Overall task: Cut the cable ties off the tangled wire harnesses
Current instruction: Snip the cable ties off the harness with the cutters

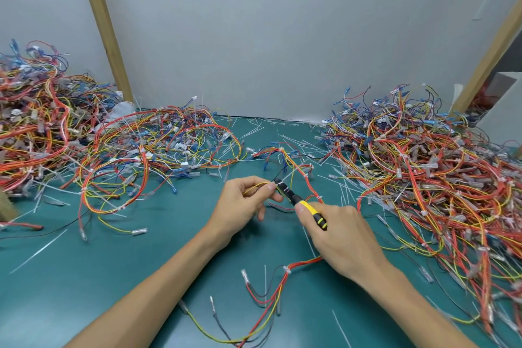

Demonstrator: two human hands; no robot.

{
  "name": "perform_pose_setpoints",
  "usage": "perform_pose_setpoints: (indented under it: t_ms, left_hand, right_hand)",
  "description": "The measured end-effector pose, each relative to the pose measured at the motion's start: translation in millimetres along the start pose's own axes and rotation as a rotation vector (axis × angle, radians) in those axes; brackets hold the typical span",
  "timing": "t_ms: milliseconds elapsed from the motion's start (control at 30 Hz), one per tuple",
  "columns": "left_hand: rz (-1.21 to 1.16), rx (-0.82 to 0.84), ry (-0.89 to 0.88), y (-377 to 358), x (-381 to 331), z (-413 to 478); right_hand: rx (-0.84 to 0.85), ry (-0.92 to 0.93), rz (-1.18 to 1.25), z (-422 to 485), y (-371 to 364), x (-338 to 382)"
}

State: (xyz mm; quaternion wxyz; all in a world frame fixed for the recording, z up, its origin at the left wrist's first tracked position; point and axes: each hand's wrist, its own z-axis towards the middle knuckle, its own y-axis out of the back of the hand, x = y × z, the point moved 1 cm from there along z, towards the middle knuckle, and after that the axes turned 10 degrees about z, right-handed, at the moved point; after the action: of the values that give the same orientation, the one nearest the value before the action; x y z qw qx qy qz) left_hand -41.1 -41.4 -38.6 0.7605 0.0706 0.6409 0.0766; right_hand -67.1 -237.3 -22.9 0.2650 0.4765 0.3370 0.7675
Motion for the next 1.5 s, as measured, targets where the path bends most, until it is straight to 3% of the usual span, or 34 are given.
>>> perform_pose_setpoints:
  t_ms: [433, 900, 1500]
  left_hand:
    - [-0.009, 0.035, 0.017, 4, -1, -1]
    - [0.009, 0.058, 0.004, 2, 0, -1]
    - [0.003, 0.033, -0.032, 8, -3, 4]
  right_hand:
    - [-0.005, 0.05, -0.132, 0, -1, 0]
    - [0.062, -0.016, 0.034, 7, 8, -4]
    - [0.031, 0.004, 0.123, 10, 6, -7]
